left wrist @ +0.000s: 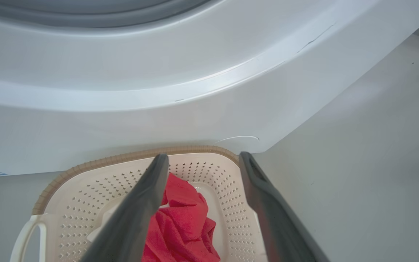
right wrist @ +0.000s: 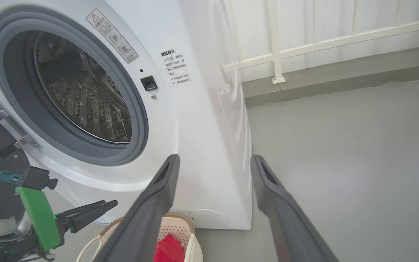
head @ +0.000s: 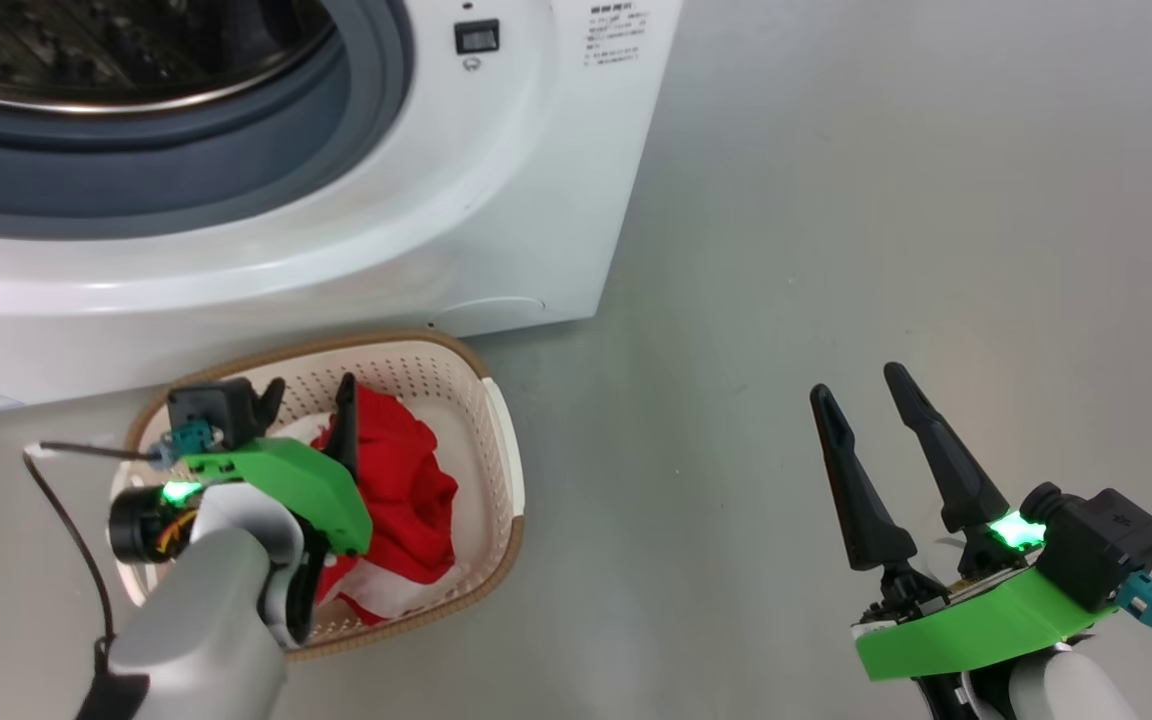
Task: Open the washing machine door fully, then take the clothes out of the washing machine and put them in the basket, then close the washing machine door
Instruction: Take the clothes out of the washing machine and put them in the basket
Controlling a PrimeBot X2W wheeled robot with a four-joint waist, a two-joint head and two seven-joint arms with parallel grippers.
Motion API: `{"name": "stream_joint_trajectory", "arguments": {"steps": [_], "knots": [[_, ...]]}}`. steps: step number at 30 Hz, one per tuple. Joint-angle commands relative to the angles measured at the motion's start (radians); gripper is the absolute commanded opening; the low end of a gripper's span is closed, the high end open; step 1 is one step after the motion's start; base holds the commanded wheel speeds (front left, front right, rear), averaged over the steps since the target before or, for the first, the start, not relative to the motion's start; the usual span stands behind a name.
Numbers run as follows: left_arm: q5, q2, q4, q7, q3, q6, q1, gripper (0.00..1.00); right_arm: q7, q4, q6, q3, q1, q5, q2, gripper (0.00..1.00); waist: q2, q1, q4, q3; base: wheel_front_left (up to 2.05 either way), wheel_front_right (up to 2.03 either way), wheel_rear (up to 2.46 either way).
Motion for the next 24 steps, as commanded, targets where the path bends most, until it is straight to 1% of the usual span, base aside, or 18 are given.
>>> {"name": "stream_joint_trajectory", "arguments": {"steps": [1,2,4,12,18,24], "knots": [[0.008,0.034,-0.071,-0.014,0.033,0.024,0.043,1.0,0.007,-0.029,0.006,0.013,0.014,-0.017,-0.007,1.0,0.0,0.0,0.017,-0.033,0.0,0.0,0.0],[0.008,0.034,-0.071,-0.014,0.033,0.024,0.043,1.0,0.007,-0.029,0.006,0.013,0.014,-0.017,-0.007,1.0,0.0,0.0,0.017,-0.033,0.0,0.0,0.0],[0.015,0.042,-0.138,-0.015,0.041,0.046,0.075,1.0,0.011,-0.032,0.006,0.008,0.017,-0.027,-0.007,1.0,0.0,0.0,0.022,-0.047,0.0,0.0,0.0],[0.055,0.092,-0.483,-0.016,0.082,0.132,0.255,1.0,0.028,-0.044,0.006,-0.023,0.036,-0.053,-0.007,1.0,0.0,0.0,0.038,-0.109,0.0,0.0,0.0],[0.071,0.133,-0.707,-0.016,0.094,0.194,0.385,1.0,0.037,-0.049,0.006,-0.038,0.063,-0.073,-0.007,1.0,0.0,0.0,0.051,-0.165,0.0,0.0,0.0],[0.079,0.171,-0.87,-0.015,0.105,0.246,0.493,1.0,0.044,-0.056,0.006,-0.051,0.09,-0.091,-0.007,1.0,0.0,0.0,0.055,-0.217,0.0,0.0,0.0]]}}
